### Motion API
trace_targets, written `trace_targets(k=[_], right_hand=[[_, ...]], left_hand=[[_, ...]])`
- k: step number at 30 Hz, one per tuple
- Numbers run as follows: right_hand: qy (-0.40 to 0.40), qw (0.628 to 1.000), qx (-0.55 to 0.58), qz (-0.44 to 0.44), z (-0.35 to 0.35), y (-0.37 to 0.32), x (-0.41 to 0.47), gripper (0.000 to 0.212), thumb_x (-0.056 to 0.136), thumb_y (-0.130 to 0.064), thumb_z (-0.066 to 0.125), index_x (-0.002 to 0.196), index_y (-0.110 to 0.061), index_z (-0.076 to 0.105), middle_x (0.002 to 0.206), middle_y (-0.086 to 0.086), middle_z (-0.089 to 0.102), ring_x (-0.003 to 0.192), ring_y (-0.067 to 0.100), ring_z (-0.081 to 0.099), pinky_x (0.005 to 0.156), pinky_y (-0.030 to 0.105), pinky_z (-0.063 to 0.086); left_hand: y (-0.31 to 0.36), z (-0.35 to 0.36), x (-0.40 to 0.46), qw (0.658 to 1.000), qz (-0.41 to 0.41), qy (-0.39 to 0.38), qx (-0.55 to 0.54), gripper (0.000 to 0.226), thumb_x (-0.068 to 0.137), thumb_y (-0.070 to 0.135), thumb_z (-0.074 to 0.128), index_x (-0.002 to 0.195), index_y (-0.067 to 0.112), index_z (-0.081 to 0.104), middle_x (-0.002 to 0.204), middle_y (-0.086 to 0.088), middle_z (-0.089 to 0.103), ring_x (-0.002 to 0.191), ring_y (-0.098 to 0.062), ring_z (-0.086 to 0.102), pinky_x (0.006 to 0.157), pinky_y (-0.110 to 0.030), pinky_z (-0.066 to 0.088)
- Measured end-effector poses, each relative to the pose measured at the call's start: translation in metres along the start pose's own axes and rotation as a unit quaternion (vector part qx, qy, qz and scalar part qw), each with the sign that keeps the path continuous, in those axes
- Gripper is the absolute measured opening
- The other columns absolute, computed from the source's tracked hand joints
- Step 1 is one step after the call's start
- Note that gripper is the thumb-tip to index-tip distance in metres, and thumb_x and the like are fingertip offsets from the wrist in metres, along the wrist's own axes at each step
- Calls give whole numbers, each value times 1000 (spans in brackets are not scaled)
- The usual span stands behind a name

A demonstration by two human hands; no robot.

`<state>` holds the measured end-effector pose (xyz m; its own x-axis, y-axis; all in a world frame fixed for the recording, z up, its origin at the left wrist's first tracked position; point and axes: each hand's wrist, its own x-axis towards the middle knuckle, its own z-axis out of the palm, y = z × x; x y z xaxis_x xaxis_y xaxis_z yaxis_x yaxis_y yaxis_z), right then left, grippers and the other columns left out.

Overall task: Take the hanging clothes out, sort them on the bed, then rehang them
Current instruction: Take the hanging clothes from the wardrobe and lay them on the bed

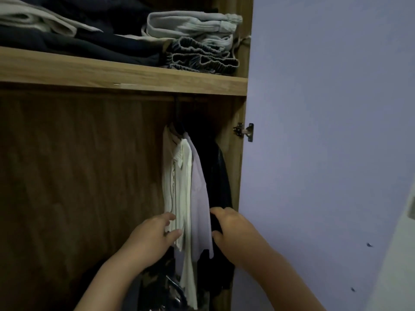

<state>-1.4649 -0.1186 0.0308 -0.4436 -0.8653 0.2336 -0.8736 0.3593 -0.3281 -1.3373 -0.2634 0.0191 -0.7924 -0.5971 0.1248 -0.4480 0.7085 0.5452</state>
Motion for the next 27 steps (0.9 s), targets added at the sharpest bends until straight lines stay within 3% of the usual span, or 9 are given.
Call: trace_targets(k=[9, 16, 19, 22, 24, 26, 27], right_hand=[[29, 996, 49, -68, -5, -5, 106, 55, 95, -12, 43, 146, -18, 24, 141, 6, 37, 128, 19, 37, 102, 25, 32], [100, 992, 61, -39, 7, -16, 198, 63, 95, -12, 45, 150, -17, 13, 154, 2, 18, 142, 17, 15, 112, 22, 18], [138, 989, 57, 3, 14, -21, 237, 66, 94, -12, 47, 150, -16, 11, 154, 3, 18, 141, 18, 17, 112, 23, 19], [183, 978, 92, 27, 24, -24, 267, 62, 90, -8, 48, 147, -14, 24, 142, 5, 41, 126, 18, 43, 101, 20, 35], [204, 964, 161, 49, 28, -28, 282, 54, 90, -8, 48, 142, -15, 34, 121, 1, 57, 98, 12, 59, 76, 10, 43], [203, 938, 271, 69, 29, -35, 297, 39, 91, -8, 50, 129, -14, 47, 90, -1, 62, 70, 8, 58, 57, 8, 42], [194, 921, 330, 75, 29, -39, 304, 31, 90, -7, 51, 120, -15, 54, 82, 2, 61, 66, 12, 58, 59, 15, 47]], left_hand=[[-22, -16, 70, 998, -30, 53, -4, 46, 92, 37, 52, 135, 22, 43, 134, 3, 52, 119, -11, 50, 100, -26, 42], [-61, -43, 137, 998, -3, 55, -15, 48, 92, 36, 51, 137, 22, 40, 137, 2, 48, 123, -12, 47, 101, -25, 41], [-83, -63, 164, 998, 7, 55, -30, 46, 93, 35, 51, 136, 24, 40, 136, 3, 49, 122, -9, 48, 99, -22, 41], [-104, -80, 188, 997, 13, 69, -35, 44, 91, 35, 52, 133, 28, 42, 130, 5, 52, 116, -7, 50, 97, -22, 43], [-114, -88, 202, 996, 24, 73, -44, 43, 91, 35, 53, 132, 29, 42, 128, 5, 54, 114, -6, 51, 95, -22, 44], [-122, -93, 213, 995, 36, 82, -51, 43, 91, 33, 54, 132, 29, 42, 127, 6, 54, 113, -5, 51, 94, -21, 44], [-125, -94, 217, 994, 40, 87, -54, 43, 91, 32, 54, 133, 29, 42, 127, 6, 54, 113, -5, 51, 94, -20, 43]])
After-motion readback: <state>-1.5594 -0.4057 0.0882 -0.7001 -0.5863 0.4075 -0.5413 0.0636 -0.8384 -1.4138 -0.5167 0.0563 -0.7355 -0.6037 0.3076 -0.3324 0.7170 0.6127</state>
